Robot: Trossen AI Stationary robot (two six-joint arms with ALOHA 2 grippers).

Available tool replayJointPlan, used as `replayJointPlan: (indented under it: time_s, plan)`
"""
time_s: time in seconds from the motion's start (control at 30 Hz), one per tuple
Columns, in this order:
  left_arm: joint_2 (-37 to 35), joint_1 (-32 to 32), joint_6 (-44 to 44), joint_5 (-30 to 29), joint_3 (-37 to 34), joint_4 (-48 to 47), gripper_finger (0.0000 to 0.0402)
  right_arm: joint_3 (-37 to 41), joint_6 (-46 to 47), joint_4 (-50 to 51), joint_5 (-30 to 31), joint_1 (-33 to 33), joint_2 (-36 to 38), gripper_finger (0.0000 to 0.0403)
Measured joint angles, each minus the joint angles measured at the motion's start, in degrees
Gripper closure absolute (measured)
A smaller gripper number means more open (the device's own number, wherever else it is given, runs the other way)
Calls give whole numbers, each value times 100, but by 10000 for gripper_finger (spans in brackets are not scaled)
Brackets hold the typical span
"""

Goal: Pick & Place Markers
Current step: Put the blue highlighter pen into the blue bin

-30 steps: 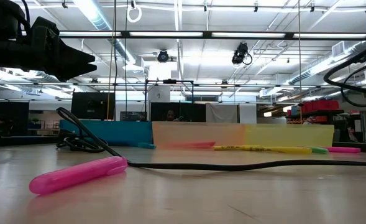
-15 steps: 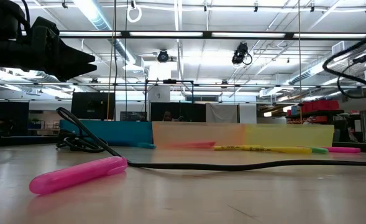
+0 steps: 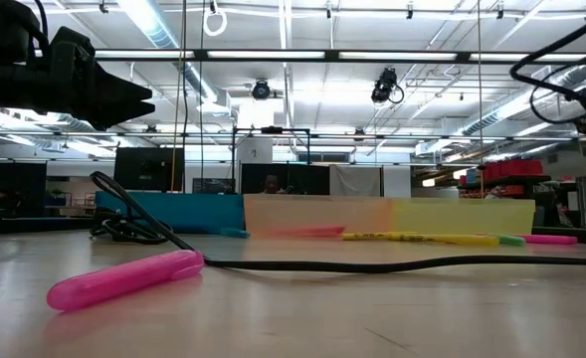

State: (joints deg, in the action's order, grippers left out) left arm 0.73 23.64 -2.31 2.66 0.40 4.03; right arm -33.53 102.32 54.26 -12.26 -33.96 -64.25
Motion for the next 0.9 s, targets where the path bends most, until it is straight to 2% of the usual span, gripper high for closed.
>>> replayJointPlan:
  time_s: [0.5,0.7,0.9]
  plan:
    - [0,0,0,-2,0,-2,122,-955,-684,967,683,659,-80,363]
    - [-1,0,0,-2,0,-2,122,-1616,-1718,954,1415,1364,-477,363]
    - [0,0,2,-2,0,0,122,-2385,-3206,580,2068,2165,-915,363]
